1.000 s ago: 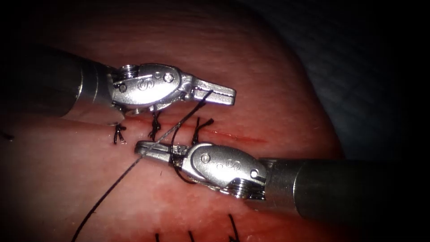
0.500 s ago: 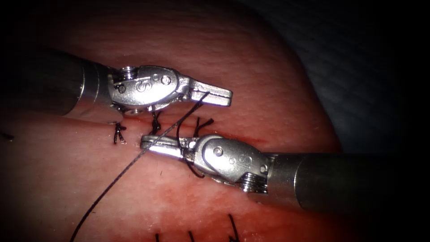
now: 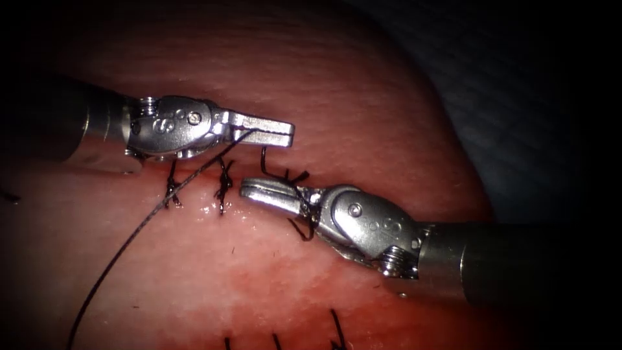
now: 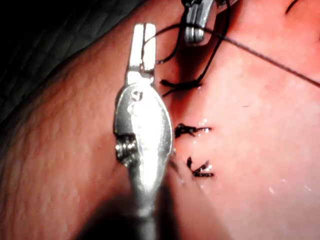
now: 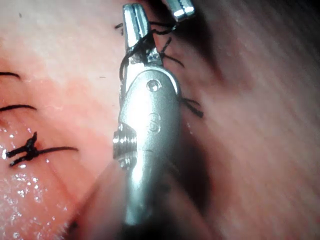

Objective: Wound Closure
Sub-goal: Wrap the suture counter-clockwise with the left gripper around the right gripper one time

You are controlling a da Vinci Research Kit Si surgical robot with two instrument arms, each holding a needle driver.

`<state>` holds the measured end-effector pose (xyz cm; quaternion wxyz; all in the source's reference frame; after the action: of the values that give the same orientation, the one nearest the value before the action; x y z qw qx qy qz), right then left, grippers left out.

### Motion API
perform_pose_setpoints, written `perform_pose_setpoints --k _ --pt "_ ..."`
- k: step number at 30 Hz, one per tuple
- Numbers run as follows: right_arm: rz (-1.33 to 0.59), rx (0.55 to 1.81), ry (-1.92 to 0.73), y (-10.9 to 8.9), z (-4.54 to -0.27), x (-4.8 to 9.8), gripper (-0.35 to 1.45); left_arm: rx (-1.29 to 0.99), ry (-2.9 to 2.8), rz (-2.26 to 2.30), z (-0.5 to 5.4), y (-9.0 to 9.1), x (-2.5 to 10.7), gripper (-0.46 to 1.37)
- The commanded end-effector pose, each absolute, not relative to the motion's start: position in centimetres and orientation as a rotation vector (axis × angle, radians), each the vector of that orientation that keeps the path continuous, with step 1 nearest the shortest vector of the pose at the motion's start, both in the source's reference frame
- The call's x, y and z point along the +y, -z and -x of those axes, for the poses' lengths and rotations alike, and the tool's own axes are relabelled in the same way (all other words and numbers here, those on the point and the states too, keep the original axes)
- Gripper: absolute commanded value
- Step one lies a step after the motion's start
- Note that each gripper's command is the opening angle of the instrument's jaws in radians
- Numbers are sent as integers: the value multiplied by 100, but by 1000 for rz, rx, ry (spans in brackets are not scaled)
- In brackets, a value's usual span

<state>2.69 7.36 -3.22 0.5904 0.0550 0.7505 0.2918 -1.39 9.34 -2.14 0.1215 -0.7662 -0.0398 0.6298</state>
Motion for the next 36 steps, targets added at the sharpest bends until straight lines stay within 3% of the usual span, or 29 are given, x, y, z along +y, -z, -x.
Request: perform_pose_setpoints --k 1,6,25,36 --pt "-130 1748 -690 323 -272 734 -35 -110 -1831 2246 140 212 932 -35" --pt "-119 1744 -702 321 -276 734 -35 -101 -1836 2264 147 209 916 -35" --pt "-22 1720 -1128 328 -245 755 -35 -4 -1908 2290 158 207 864 -35" --pt "-66 1307 -1426 296 -244 734 -35 47 -1959 2250 160 209 848 -35"
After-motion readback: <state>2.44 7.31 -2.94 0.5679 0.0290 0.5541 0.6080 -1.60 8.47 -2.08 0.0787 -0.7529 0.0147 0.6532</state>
